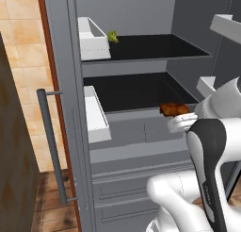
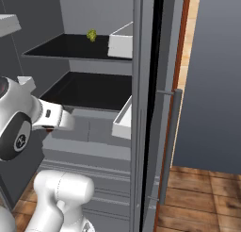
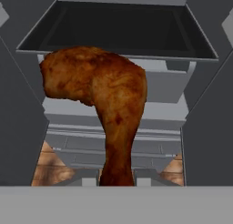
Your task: Take the chicken drumstick from the fridge and place it on the digital scale on the counter by the fridge. Wait a few seconds for a reading, then move it to the plate on the dining counter.
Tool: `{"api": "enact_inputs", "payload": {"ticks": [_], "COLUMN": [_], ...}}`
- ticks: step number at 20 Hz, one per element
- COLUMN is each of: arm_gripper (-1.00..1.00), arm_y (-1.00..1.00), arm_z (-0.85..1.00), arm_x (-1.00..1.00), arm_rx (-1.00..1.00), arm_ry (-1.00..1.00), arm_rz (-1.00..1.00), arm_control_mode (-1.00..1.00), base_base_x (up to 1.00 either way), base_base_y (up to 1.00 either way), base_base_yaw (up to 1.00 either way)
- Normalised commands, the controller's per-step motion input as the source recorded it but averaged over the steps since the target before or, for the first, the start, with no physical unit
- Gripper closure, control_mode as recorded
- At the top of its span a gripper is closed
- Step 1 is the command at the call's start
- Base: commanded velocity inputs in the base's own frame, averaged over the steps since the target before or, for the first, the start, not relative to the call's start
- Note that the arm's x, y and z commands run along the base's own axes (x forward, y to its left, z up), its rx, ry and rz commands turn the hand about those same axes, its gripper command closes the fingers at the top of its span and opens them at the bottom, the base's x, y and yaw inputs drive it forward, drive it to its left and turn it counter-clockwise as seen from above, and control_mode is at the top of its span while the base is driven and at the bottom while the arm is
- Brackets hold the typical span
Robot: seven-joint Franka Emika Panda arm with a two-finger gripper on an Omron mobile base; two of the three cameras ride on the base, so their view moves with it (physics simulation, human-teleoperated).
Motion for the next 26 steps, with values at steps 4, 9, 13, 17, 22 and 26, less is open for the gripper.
{"api": "enact_inputs", "payload": {"ticks": [4, 9, 13, 17, 22, 26], "arm_gripper": [1.00, 1.00, 1.00, 1.00, 1.00, 1.00], "arm_y": [0.00, 0.00, 0.00, 0.00, 0.00, 0.00], "arm_z": [0.00, 0.00, 0.00, 0.00, 0.00, 0.00], "arm_x": [0.00, 0.00, 0.00, 0.00, 0.00, 0.00], "arm_rx": [0.00, 0.00, 0.00, 0.00, 0.00, 0.00], "arm_ry": [0.00, 0.00, 0.00, 0.00, 0.00, 0.00], "arm_rz": [0.00, 0.00, 0.00, 0.00, 0.00, 0.00], "arm_control_mode": [1.00, 1.00, 1.00, 1.00, 1.00, 1.00], "base_base_x": [-0.94, -0.98, -0.75, -0.62, -0.38, 0.00], "base_base_y": [-0.13, -0.07, 0.00, 0.00, -0.06, -0.14], "base_base_yaw": [0.00, -0.02, -0.07, -0.13, -0.32, -0.64]}}
